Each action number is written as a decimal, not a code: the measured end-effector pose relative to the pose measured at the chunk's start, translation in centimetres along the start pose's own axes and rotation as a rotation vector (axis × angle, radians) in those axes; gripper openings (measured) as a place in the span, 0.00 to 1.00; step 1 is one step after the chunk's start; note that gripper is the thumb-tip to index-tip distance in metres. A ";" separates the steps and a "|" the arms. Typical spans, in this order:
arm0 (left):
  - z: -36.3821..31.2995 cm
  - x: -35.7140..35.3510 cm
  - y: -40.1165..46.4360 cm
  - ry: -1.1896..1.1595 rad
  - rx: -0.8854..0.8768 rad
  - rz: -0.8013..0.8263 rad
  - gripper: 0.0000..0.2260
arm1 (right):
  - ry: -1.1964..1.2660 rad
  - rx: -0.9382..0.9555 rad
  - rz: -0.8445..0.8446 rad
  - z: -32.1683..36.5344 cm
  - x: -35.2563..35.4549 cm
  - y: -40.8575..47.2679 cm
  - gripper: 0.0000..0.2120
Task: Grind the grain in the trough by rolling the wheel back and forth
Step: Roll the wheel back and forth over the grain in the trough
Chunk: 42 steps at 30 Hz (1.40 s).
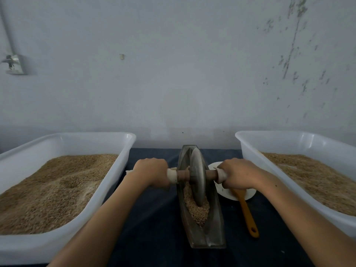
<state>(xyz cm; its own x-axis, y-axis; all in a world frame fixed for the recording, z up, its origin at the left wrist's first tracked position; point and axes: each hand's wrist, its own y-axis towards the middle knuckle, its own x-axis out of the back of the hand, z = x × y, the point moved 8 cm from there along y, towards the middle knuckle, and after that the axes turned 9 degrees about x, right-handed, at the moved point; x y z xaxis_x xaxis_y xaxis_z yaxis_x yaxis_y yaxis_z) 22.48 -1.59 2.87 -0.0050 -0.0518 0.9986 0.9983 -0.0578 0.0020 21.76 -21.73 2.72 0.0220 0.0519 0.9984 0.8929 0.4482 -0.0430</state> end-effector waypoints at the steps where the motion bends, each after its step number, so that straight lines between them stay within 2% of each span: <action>1: 0.0 0.2 -0.1 0.004 0.004 -0.030 0.17 | 0.004 -0.001 -0.017 -0.1 0.0 0.0 0.10; 6: -0.2 1.2 -0.5 0.001 0.020 -0.208 0.12 | -0.019 -0.014 -0.233 -0.3 0.6 -0.1 0.07; 9: 0.0 1.2 -0.4 -0.018 0.031 -0.215 0.12 | -0.063 -0.020 -0.322 -0.3 0.9 0.0 0.06; 12: 0.2 0.6 -0.3 -0.030 0.030 -0.129 0.15 | -0.087 -0.024 -0.276 -0.3 0.8 0.1 0.09; 15: 0.3 0.1 -0.2 -0.011 0.031 -0.040 0.17 | -0.058 -0.015 -0.140 -0.4 0.4 0.3 0.11; 19: 0.2 -0.3 -0.2 -0.012 0.021 0.033 0.19 | 0.018 -0.018 -0.011 -0.4 0.1 0.2 0.05; 22: 0.2 -0.1 -0.2 -0.006 0.023 0.019 0.18 | 0.012 -0.016 -0.007 -0.4 0.0 0.1 0.05; 25: 0.2 0.3 -0.3 0.001 0.033 -0.054 0.16 | -0.011 -0.012 -0.088 -0.3 0.2 0.2 0.09; 29: 0.1 1.0 -0.4 -0.002 0.054 -0.193 0.12 | -0.057 -0.021 -0.295 -0.3 0.6 0.1 0.08; 32: 0.1 1.1 -0.4 0.001 0.061 -0.216 0.12 | -0.070 -0.014 -0.360 -0.4 0.7 0.1 0.12; 35: 0.3 0.9 -0.4 0.027 0.075 -0.172 0.12 | -0.086 -0.025 -0.304 -0.6 0.6 0.2 0.10; 42: 0.4 0.0 -0.3 -0.016 0.035 0.023 0.17 | -0.018 -0.039 -0.021 -0.5 0.4 0.0 0.07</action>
<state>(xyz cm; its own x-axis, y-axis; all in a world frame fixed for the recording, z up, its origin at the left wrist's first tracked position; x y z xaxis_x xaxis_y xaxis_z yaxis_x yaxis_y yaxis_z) 22.22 -1.19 2.90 0.0182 -0.0363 0.9992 0.9996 -0.0214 -0.0190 21.97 -22.14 3.11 -0.0046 0.0596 0.9982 0.9098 0.4146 -0.0205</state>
